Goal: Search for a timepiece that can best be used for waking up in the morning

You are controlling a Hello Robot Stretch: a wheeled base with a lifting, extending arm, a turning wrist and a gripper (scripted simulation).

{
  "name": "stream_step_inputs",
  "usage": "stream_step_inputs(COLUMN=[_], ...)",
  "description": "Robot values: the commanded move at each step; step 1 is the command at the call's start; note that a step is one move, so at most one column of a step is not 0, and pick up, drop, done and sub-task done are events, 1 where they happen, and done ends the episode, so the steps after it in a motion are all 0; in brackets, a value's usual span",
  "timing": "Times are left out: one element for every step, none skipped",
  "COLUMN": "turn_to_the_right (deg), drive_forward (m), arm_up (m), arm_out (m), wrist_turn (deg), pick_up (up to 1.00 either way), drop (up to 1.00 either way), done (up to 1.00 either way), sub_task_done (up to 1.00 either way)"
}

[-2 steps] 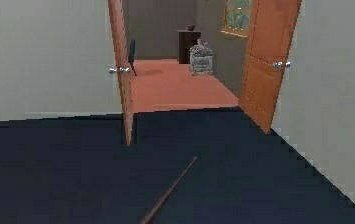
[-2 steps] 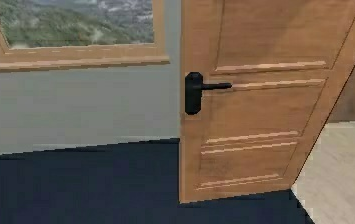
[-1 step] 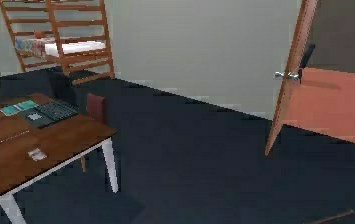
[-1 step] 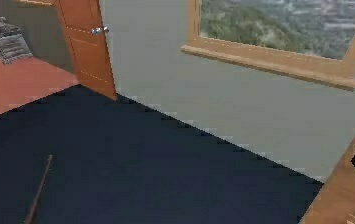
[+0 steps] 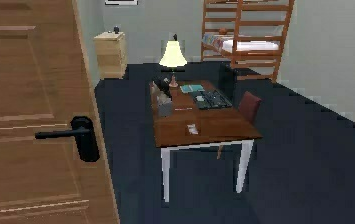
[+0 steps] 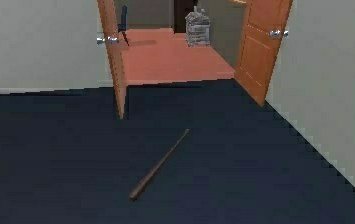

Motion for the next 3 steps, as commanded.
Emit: stream_step_inputs(turn_to_the_right=[-6.0, 0.0, 45.0], drive_forward=[0.0, 0.25, 0.0], arm_up=[0.0, 0.0, 0.0], arm_out=[0.0, 0.0, 0.0], wrist_turn=[0.0, 0.0, 0.0], pick_up=[0.0, 0.0, 0.0], drop=[0.0, 0.0, 0.0], done=[0.0, 0.0, 0.0], sub_task_done=[0.0, 0.0, 0.0])
